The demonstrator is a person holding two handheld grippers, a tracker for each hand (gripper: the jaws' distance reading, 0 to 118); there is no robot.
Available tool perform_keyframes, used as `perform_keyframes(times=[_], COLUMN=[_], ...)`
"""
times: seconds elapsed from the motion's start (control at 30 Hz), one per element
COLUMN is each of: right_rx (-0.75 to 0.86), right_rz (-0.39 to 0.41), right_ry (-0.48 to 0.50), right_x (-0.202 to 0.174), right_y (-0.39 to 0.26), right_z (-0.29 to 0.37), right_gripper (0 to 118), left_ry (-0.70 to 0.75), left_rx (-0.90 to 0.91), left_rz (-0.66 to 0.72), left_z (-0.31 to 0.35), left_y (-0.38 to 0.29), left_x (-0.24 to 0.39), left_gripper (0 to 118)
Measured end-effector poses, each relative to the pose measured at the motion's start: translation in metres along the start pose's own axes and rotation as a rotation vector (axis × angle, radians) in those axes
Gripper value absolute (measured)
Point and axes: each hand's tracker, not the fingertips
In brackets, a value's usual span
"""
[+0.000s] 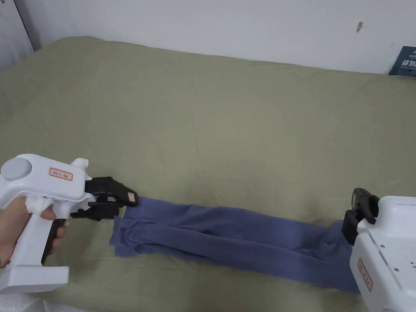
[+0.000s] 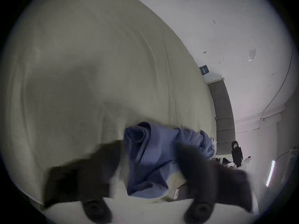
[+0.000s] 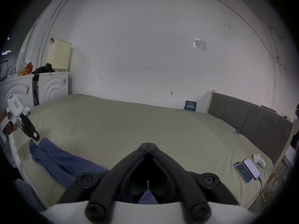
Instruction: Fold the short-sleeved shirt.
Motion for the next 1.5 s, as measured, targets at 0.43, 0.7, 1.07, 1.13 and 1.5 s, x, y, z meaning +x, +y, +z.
perform_keyframes(times=[0.43, 0.7, 1.07, 1.13, 1.5], right_rx=[-0.015, -0.017, -0.001, 0.001, 0.008], right_rz=[-0.034, -0.052, -0.058, -0.067, -0.037], right_ry=[0.032, 0.033, 0.009, 0.009, 0.025], right_x=[0.004, -0.002, -0.005, -0.006, -0.017], right_y=[0.006, 0.007, 0.009, 0.010, 0.007], right_z=[-0.014, -0.017, -0.002, 0.000, 0.005], right_gripper=[0, 0, 0, 0, 0], left_ry=[-0.140, -0.068, -0.039, -0.002, 0.100], left_rx=[-0.131, -0.150, -0.040, -0.016, 0.062], left_rz=[0.010, 0.035, 0.011, -0.006, -0.144], left_z=[-0.045, -0.057, 0.000, 0.015, 0.066], left_y=[-0.017, -0.026, -0.024, -0.023, -0.016], left_x=[0.004, 0.001, 0.015, 0.016, 0.057], left_gripper=[111, 11, 6, 6, 6])
